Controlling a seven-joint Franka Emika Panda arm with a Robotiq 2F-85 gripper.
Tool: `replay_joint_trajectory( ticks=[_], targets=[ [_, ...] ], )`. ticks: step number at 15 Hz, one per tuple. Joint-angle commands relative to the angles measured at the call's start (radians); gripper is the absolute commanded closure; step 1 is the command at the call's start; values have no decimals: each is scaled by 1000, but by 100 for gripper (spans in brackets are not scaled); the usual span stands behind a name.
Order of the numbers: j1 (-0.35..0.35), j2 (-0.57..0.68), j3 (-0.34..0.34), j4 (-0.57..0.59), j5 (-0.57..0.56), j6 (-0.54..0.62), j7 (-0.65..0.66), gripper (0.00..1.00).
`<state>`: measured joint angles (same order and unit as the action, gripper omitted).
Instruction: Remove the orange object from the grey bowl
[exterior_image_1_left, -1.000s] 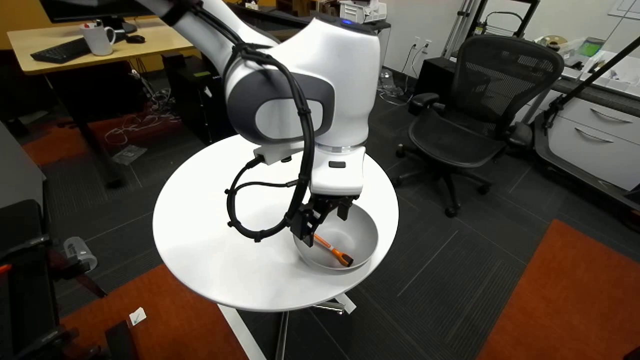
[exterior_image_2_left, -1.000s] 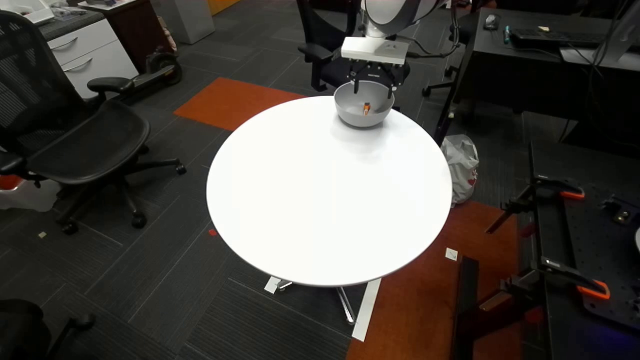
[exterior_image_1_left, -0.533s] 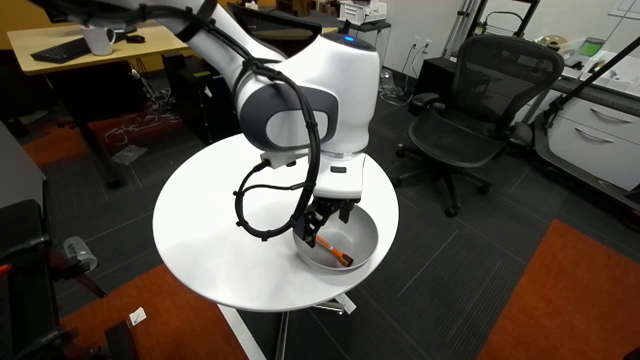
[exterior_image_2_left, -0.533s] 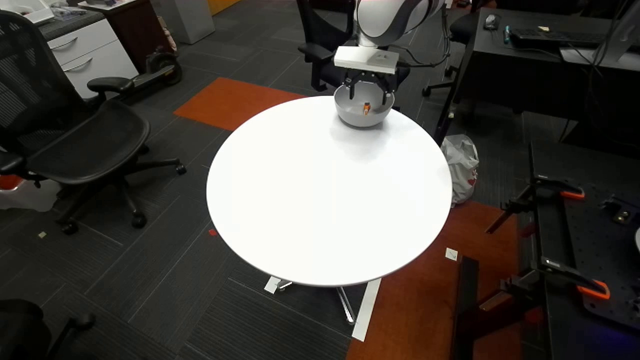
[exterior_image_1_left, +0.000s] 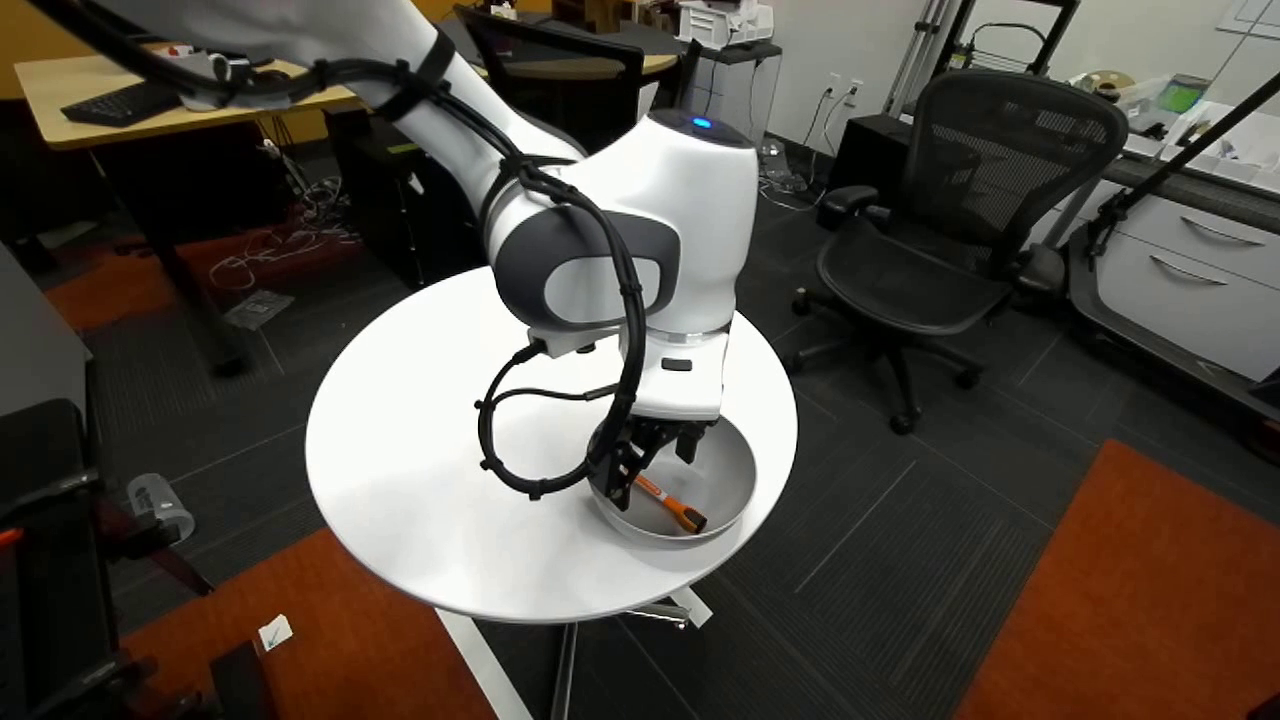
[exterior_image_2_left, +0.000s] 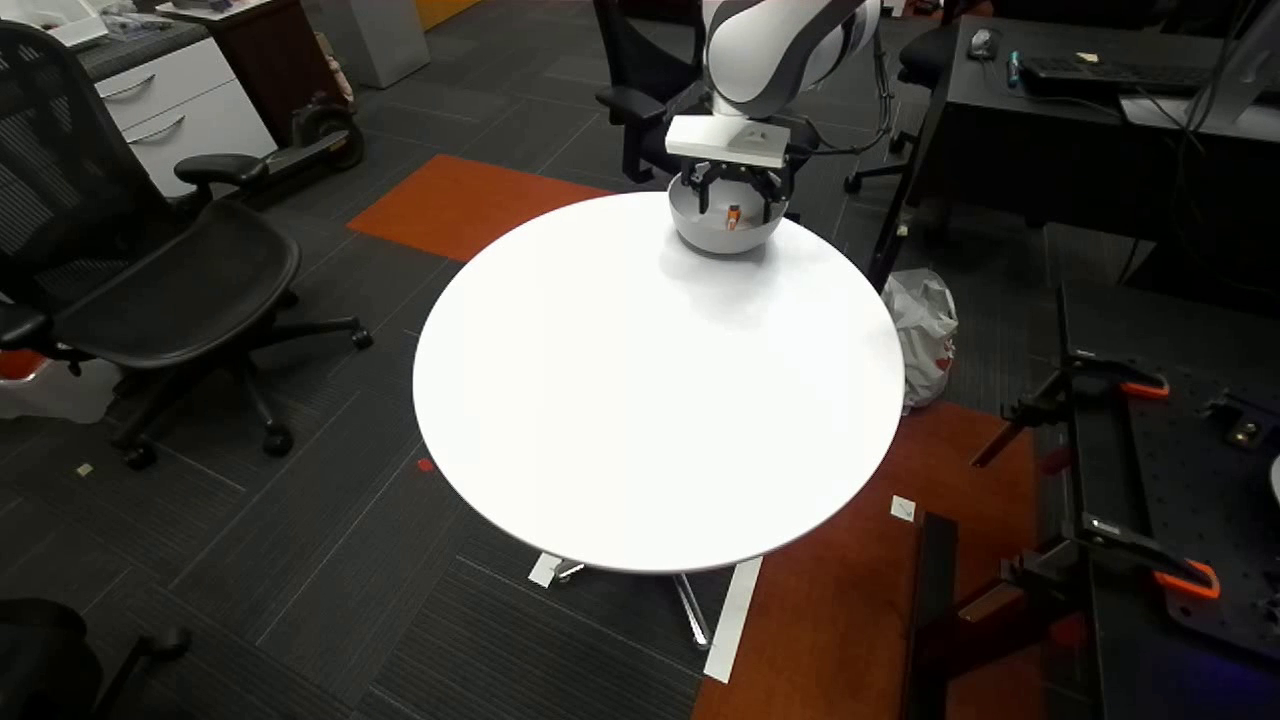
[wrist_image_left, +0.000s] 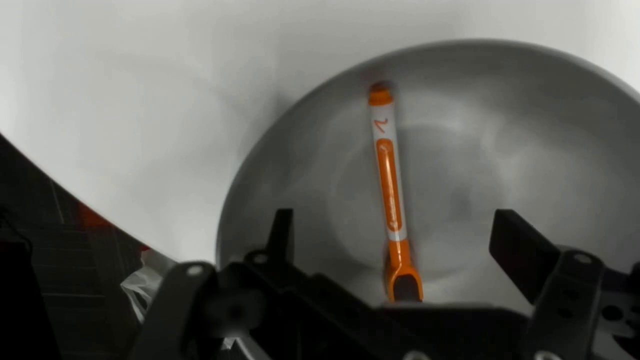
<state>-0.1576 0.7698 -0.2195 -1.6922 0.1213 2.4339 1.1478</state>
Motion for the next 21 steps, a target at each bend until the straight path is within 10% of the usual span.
replay_joint_trajectory(
  ticks=[1, 2, 12, 21],
  targets=[
    [10, 36, -13, 46, 28, -21, 22, 0],
    [10, 43, -14, 52, 29, -22, 22, 25],
    [9, 77, -18, 92, 36, -32, 22, 97],
    [54, -147, -69, -114, 14, 26, 21, 97]
  ],
)
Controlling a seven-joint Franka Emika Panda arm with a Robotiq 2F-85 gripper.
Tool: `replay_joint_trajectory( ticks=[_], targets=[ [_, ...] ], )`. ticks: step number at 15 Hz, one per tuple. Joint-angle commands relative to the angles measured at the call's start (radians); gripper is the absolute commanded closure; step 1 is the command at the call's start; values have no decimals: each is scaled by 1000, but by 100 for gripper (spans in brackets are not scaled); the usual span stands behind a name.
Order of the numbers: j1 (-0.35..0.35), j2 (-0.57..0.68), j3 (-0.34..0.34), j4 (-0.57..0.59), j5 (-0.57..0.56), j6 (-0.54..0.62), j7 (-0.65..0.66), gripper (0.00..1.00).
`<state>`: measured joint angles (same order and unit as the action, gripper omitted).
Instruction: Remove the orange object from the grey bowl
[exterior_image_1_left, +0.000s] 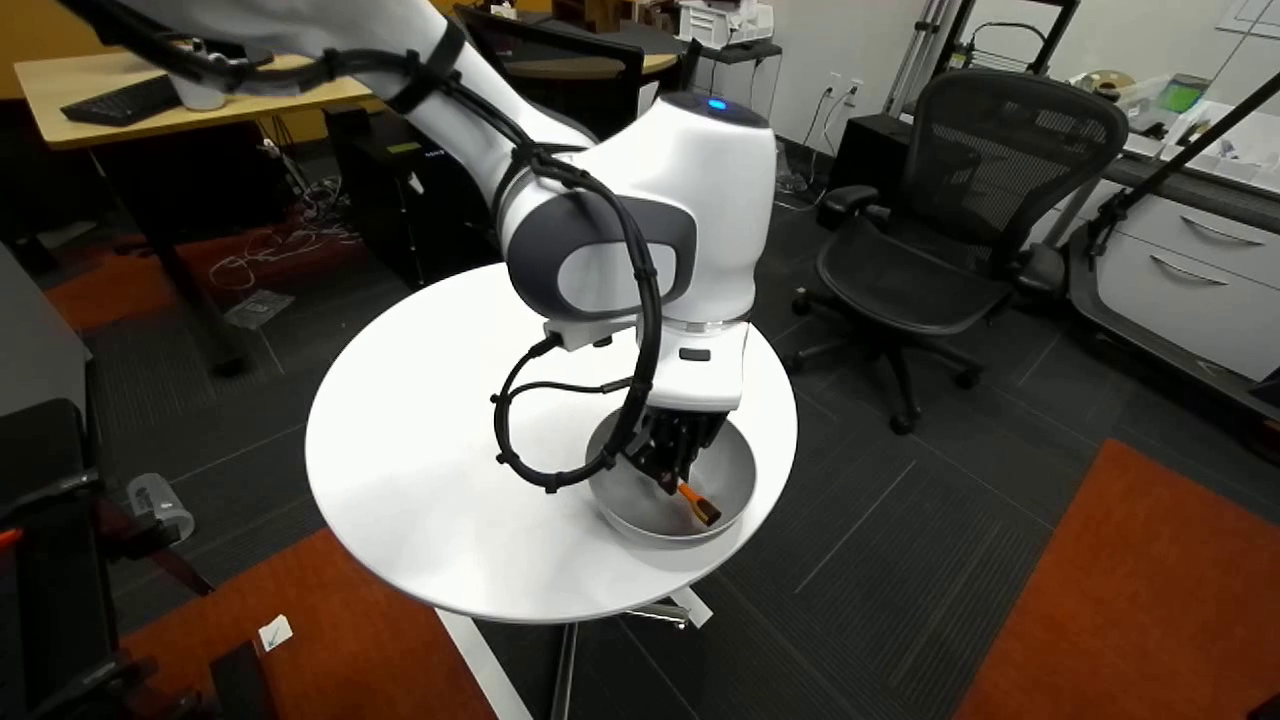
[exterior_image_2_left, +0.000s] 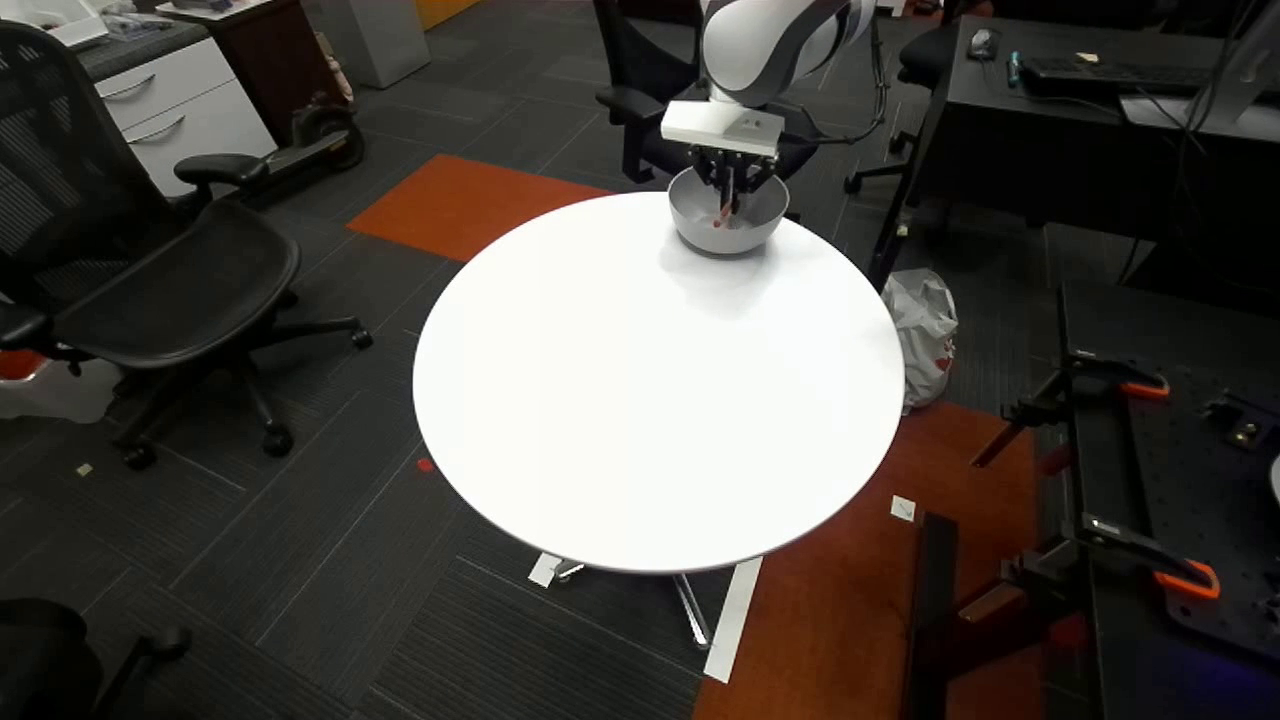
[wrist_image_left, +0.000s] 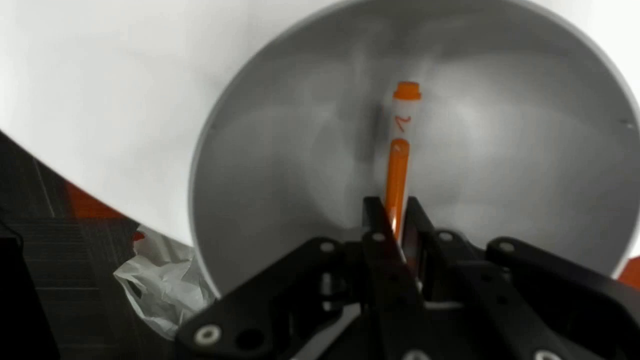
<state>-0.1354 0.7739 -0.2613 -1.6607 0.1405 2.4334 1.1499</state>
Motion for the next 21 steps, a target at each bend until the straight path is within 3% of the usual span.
replay_joint_trajectory(
  ticks=[1, 7, 11, 15, 21],
  targets=[
    [38, -195, -31, -181, -11, 34, 12, 97],
    [97, -421, -43, -349, -119, 23, 29, 97],
    [183, -546, -57, -477, -295, -27, 243, 97],
    [219, -644, 7, -622, -424, -17, 387, 97],
    [206, -660, 139, -707, -480, 81, 317, 97]
  ],
)
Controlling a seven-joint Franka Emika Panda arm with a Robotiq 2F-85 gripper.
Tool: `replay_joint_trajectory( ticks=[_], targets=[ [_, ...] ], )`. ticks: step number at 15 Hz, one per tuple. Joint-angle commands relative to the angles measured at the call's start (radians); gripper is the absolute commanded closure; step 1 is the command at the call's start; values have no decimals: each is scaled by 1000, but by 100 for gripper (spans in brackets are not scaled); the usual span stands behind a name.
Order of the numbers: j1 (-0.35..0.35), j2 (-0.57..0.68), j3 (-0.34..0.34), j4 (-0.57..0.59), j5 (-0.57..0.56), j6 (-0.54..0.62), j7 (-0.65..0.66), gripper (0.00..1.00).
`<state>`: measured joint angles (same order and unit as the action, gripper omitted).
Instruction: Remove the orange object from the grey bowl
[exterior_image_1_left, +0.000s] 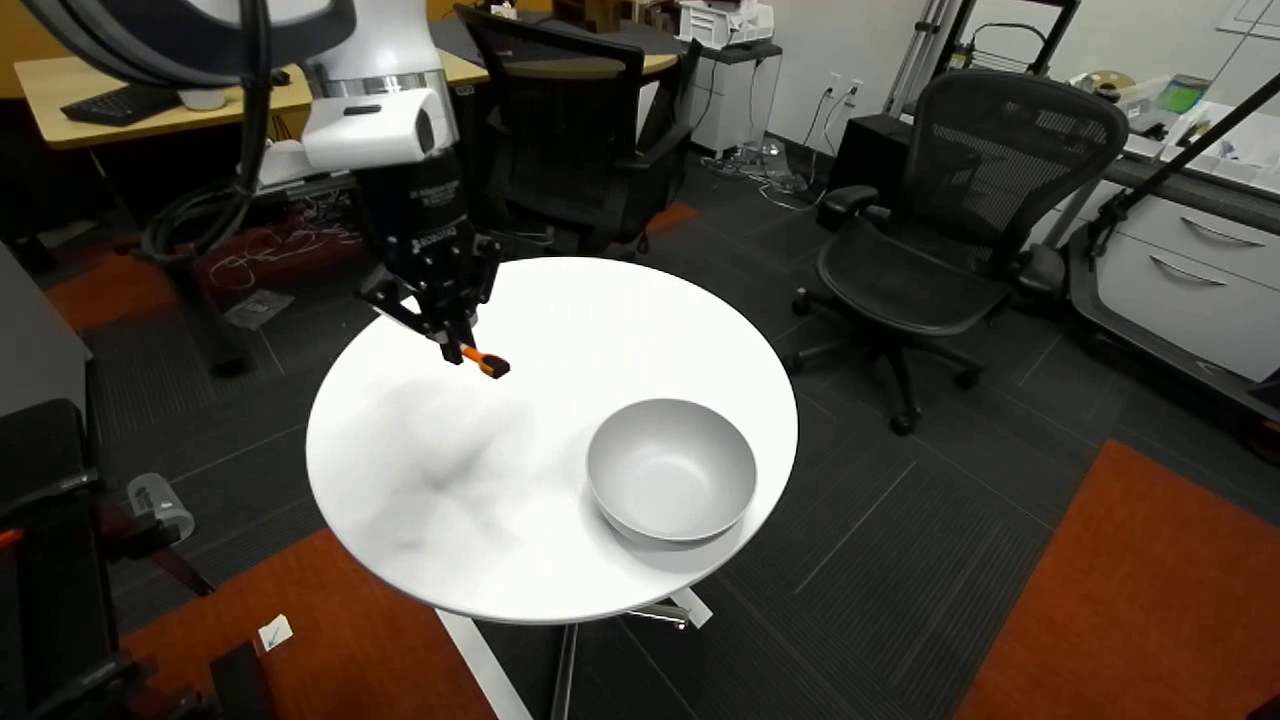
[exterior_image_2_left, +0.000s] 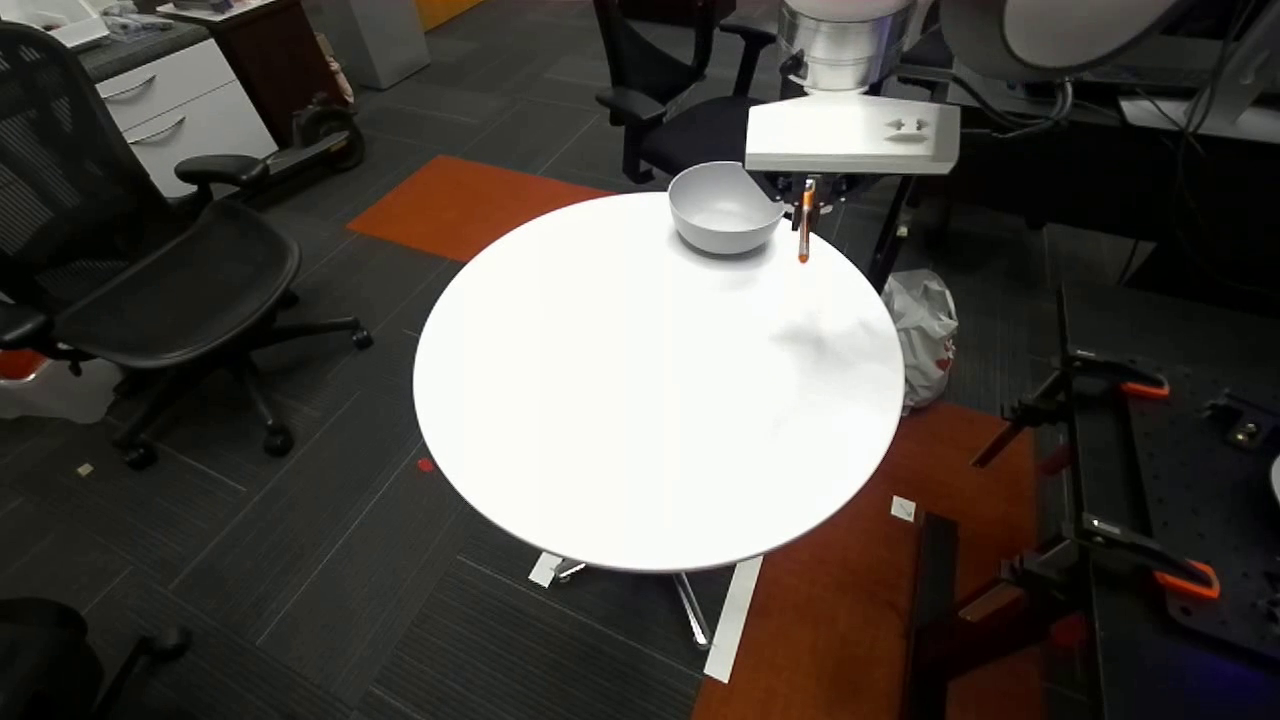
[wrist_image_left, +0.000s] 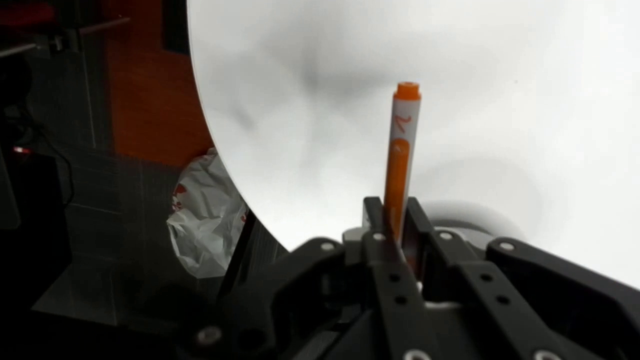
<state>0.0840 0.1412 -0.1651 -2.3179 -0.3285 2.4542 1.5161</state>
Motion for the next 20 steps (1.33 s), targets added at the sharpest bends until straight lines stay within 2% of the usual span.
replay_joint_trajectory(
  ticks=[1, 6, 15, 16, 17, 20],
  targets=[
    [-13, -9, 59, -48, -2, 80, -64, 97],
    [1, 60, 107, -40, 20, 128, -171, 97],
    [66, 151, 105, 22, -34, 112, -194, 97],
    [67, 153, 103, 26, -33, 112, -199, 63],
    [64, 157, 102, 32, -28, 112, -215, 62],
    [59, 162, 91, 48, -24, 102, -256, 40]
  ],
)
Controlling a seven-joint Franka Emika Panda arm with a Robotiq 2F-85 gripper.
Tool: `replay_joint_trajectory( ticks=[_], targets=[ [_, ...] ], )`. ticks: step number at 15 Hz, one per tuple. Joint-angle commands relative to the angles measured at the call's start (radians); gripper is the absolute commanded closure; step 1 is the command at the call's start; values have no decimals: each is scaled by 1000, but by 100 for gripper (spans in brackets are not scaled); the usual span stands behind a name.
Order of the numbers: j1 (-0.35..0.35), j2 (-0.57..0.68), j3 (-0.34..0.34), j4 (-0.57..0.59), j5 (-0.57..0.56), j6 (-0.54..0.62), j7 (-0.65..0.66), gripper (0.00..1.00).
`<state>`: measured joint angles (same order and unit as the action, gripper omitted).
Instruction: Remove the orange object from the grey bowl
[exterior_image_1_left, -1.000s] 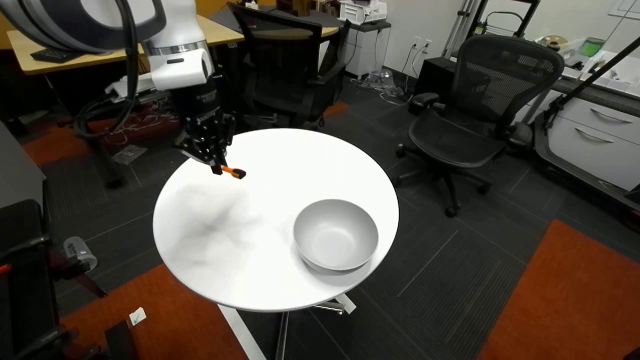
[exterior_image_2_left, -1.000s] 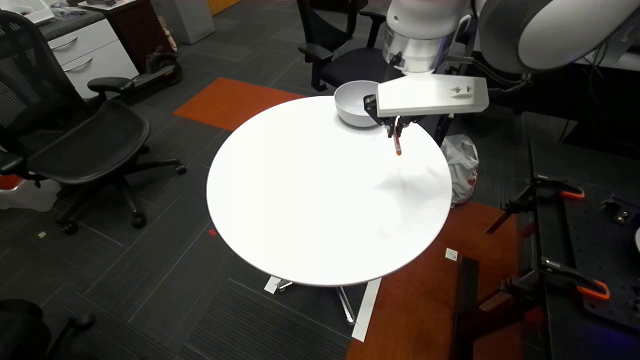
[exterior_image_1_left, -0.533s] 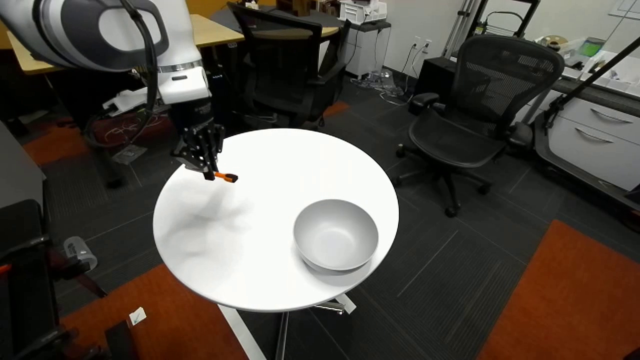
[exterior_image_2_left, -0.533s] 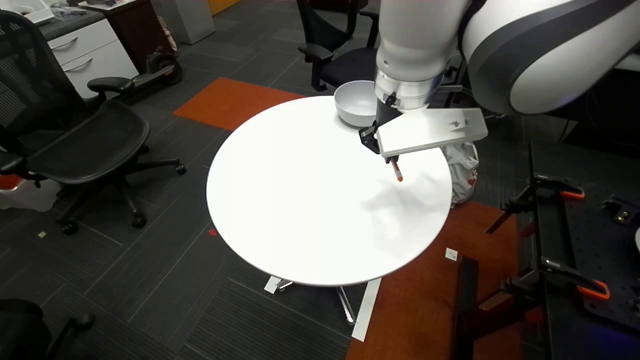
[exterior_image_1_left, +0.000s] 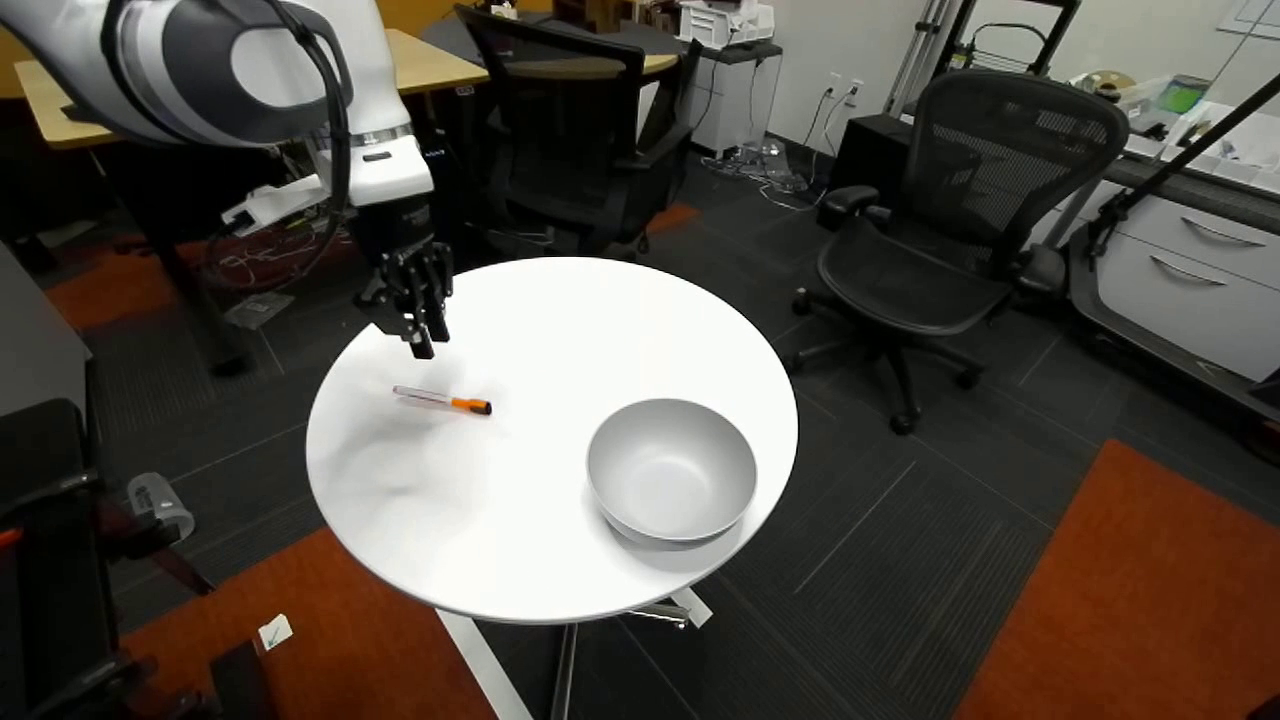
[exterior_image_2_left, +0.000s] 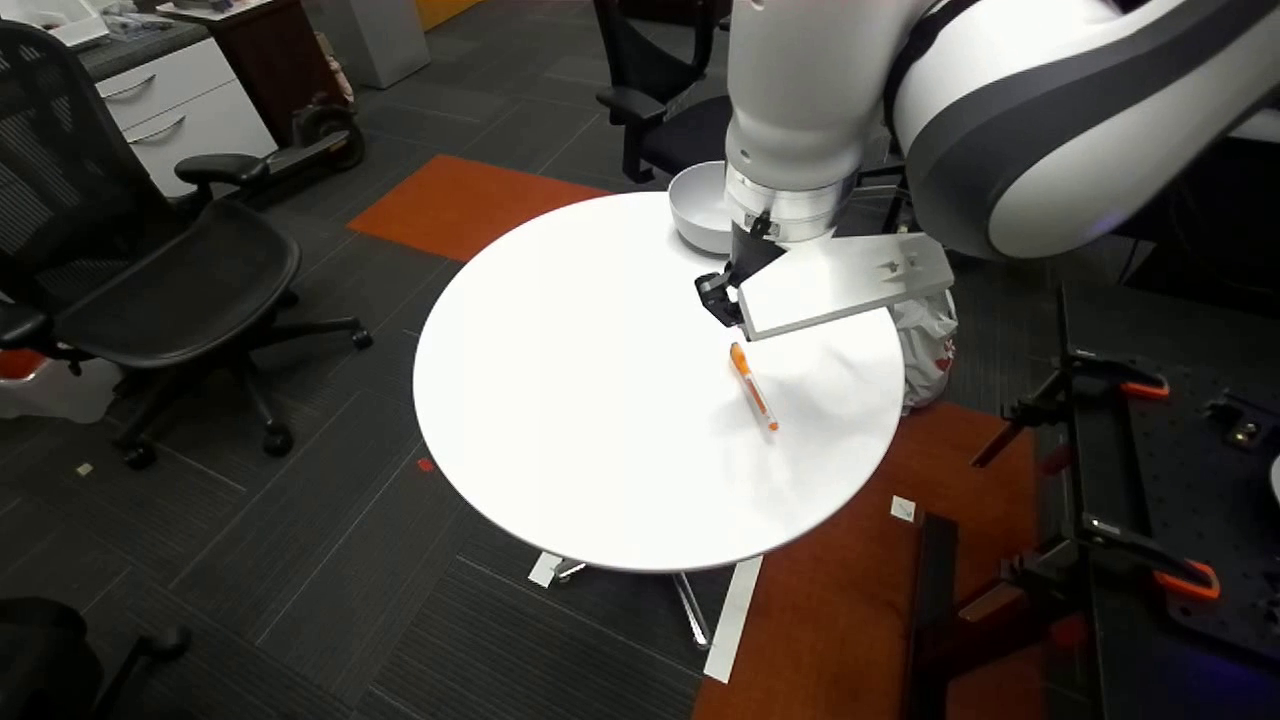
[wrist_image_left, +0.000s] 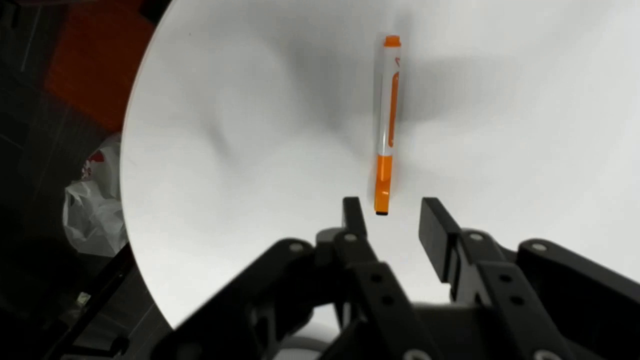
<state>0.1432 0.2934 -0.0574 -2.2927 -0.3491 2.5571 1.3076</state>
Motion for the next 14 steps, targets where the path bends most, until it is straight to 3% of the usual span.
replay_joint_trajectory(
  ticks=[1, 5, 6, 14],
  targets=[
    [-1, 10, -21, 26, -2, 0, -61, 33],
    [-5, 6, -39, 32, -2, 4, -94, 3],
    [-6, 7, -41, 34, -1, 3, -105, 0],
    [2, 6, -49, 29, 5, -1, -113, 0]
  ],
)
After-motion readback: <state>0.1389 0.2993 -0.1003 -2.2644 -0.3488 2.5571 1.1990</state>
